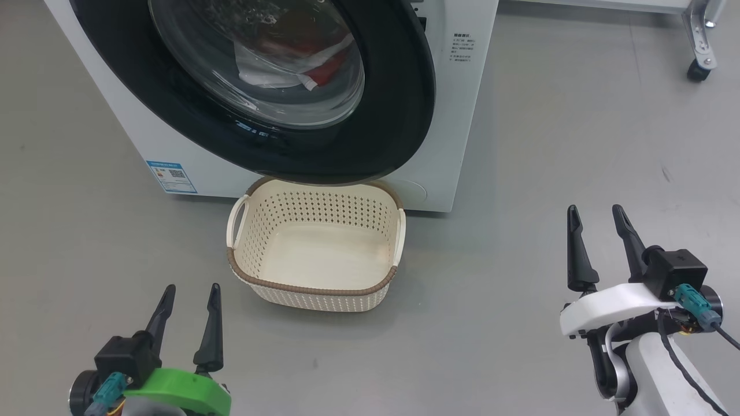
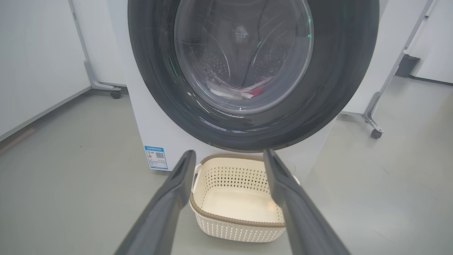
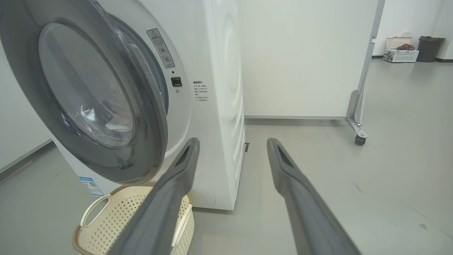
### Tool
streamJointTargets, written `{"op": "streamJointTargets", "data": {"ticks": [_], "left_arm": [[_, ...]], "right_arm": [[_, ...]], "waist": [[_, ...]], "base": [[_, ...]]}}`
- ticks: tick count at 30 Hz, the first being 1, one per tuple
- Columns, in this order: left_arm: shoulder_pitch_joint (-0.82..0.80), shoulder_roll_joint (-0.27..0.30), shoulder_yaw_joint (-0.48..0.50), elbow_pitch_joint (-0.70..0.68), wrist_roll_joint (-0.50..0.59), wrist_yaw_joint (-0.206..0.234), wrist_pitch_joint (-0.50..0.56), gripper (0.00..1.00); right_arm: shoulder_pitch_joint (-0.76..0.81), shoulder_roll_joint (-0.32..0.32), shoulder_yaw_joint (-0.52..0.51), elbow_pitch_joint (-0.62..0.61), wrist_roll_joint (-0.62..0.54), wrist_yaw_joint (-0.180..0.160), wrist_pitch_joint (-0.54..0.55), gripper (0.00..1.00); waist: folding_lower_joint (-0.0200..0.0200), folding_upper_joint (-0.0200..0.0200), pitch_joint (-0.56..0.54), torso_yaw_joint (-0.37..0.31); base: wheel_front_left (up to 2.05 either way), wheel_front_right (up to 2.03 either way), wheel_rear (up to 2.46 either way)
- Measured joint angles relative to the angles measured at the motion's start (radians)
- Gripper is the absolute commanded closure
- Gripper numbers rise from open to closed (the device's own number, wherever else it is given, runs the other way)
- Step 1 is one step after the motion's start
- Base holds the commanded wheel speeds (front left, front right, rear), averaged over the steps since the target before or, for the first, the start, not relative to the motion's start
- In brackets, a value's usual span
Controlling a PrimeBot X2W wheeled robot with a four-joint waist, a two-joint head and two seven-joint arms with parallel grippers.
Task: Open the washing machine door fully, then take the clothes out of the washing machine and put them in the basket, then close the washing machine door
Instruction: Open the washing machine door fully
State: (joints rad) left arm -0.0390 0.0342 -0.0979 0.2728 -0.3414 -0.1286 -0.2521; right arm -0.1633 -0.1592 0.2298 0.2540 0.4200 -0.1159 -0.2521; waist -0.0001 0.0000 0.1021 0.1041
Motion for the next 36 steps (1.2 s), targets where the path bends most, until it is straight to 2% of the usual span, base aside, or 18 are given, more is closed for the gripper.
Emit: {"op": "streamJointTargets", "data": {"ticks": [22,23,24,25,31,36], "left_arm": [[0.0,0.0,-0.004,-0.002,0.0,0.0,0.0,0.0],[0.0,0.0,-0.005,-0.003,0.0,0.0,0.0,0.0],[0.0,0.0,-0.007,-0.005,0.0,0.0,0.0,0.0],[0.0,0.001,-0.01,-0.007,0.0,0.0,0.0,0.0],[-0.002,0.004,-0.024,-0.014,0.0,0.0,0.0,0.0],[-0.003,0.007,-0.039,-0.014,0.0,0.0,0.0,0.0]], "right_arm": [[0.03,0.01,-0.025,-0.031,-0.037,0.0,0.0,0.0],[0.03,0.009,-0.022,-0.03,-0.037,0.0,0.0,0.22],[0.03,0.009,-0.022,-0.031,-0.039,0.0,0.0,0.65],[0.03,0.009,-0.022,-0.031,-0.039,0.001,0.0,1.0],[0.028,0.027,-0.047,-0.04,0.01,0.025,0.0,1.0],[0.014,0.096,-0.105,-0.045,0.201,0.08,0.016,1.0]], "waist": [[0.0,0.0,0.012,0.007],[0.0,0.0,0.013,0.007],[0.0,0.0,0.016,0.007],[0.0,0.0,0.019,0.008],[0.0,0.0,0.041,0.013],[0.0,0.0,0.058,0.022]], "base": [[0.0,0.0,0.0],[0.0,0.0,0.0],[0.0,0.0,0.0],[0.0,0.0,0.0],[0.0,0.0,0.0],[0.0,0.0,0.0]]}}
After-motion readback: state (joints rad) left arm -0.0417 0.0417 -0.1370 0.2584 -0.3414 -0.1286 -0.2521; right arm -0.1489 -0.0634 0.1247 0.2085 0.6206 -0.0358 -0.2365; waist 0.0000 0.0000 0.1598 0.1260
